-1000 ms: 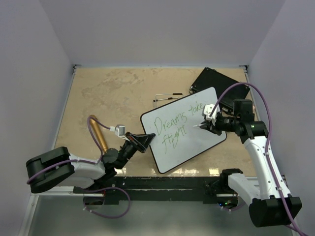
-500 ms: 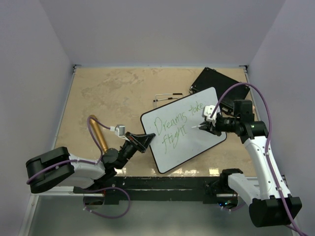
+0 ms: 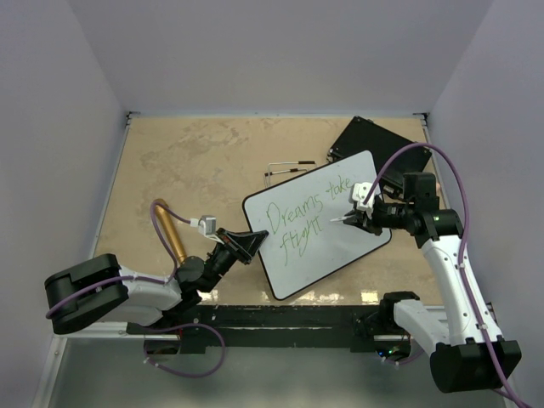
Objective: Write a sentence on the whiteboard
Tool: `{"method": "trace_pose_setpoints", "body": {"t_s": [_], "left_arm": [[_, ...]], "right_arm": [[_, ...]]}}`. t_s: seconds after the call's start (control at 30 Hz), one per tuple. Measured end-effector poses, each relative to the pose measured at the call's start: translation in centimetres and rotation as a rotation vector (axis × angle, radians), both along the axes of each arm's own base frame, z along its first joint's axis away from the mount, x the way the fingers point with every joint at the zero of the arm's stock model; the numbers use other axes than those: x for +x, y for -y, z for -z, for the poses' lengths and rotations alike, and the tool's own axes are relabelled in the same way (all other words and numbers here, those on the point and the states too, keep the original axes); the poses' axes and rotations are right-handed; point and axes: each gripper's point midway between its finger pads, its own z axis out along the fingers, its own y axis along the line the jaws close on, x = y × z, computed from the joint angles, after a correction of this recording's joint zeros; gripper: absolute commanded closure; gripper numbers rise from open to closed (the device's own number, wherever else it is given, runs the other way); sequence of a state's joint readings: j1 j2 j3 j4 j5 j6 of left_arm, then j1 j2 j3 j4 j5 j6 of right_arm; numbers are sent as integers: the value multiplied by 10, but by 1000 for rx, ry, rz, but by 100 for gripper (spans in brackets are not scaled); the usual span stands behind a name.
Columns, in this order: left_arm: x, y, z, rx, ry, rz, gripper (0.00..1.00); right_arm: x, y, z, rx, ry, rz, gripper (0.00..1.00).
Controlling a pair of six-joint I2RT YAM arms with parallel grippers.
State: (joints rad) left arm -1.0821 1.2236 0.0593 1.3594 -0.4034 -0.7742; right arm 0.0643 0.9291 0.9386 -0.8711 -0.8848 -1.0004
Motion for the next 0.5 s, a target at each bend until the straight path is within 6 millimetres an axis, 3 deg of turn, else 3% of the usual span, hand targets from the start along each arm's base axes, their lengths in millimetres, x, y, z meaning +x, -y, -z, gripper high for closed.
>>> {"method": "trace_pose_setpoints", "body": {"t_s": [0.5], "left_arm": [[0, 0, 0, -1, 0, 0, 100]], "right_arm": [[-6, -7, -4, 40, -7, -37, 100]]}}
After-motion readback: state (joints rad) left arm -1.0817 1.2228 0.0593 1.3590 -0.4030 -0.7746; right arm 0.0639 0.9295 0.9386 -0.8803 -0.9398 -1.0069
